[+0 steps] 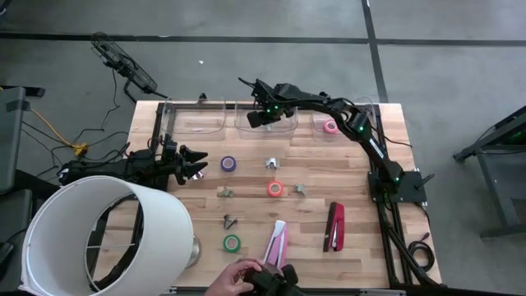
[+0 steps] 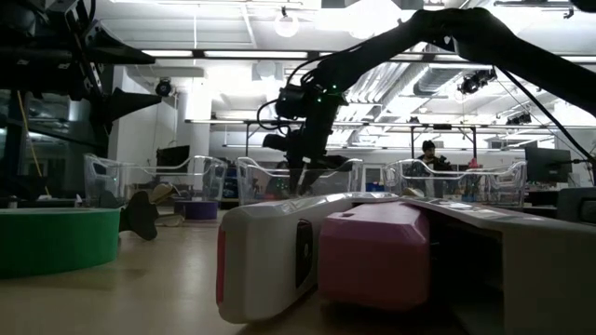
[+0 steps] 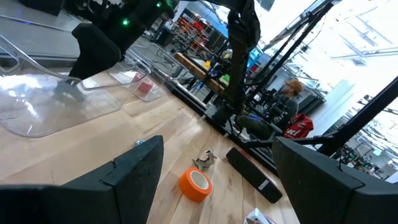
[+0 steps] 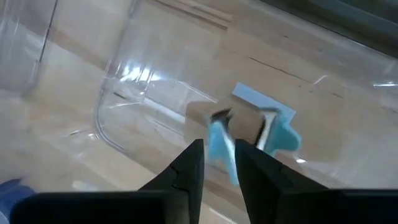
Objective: Pick and place Stapler, Stapler remover, tape
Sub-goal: Put the right blue stapler remover into the middle transparent bin, then put the right gray stapler remover into the middle transparent bin
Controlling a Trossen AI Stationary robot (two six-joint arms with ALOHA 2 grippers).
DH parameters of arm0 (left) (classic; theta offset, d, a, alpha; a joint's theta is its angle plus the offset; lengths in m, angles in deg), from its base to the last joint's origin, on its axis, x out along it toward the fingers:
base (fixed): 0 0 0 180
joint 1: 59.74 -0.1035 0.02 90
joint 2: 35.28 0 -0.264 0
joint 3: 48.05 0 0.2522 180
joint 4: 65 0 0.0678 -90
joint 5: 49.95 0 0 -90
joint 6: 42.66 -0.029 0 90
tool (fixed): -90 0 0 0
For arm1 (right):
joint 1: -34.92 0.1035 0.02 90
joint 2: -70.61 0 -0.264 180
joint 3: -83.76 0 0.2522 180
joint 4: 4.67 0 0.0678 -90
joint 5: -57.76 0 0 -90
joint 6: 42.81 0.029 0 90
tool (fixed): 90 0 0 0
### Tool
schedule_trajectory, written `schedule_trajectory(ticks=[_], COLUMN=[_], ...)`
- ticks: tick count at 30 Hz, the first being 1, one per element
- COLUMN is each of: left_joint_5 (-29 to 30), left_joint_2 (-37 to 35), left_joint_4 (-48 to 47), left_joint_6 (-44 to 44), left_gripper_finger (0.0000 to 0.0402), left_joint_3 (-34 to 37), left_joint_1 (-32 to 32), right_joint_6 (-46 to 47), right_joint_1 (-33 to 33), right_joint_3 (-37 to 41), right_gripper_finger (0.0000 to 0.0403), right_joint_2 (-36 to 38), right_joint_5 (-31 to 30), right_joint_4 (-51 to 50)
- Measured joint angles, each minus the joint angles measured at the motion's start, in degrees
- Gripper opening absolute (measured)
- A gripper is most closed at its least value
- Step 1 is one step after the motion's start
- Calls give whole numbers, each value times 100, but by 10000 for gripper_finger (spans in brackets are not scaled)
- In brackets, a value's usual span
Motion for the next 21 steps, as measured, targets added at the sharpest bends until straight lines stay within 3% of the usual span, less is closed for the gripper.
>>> schedule_trajectory(ticks=[10,21], left_joint_5=[0,2], left_joint_2=[0,-1], left_joint_4=[0,0], left_joint_6=[2,0], left_gripper_finger=[296,296], left_joint_3=[0,0], left_joint_1=[-1,-2], right_joint_6=[-357,-1602], right_joint_1=[-8,14], right_joint_3=[0,-3], right_gripper_finger=[120,124], right_joint_2=[63,898], right_joint_5=[225,109], right_joint_4=[30,-651])
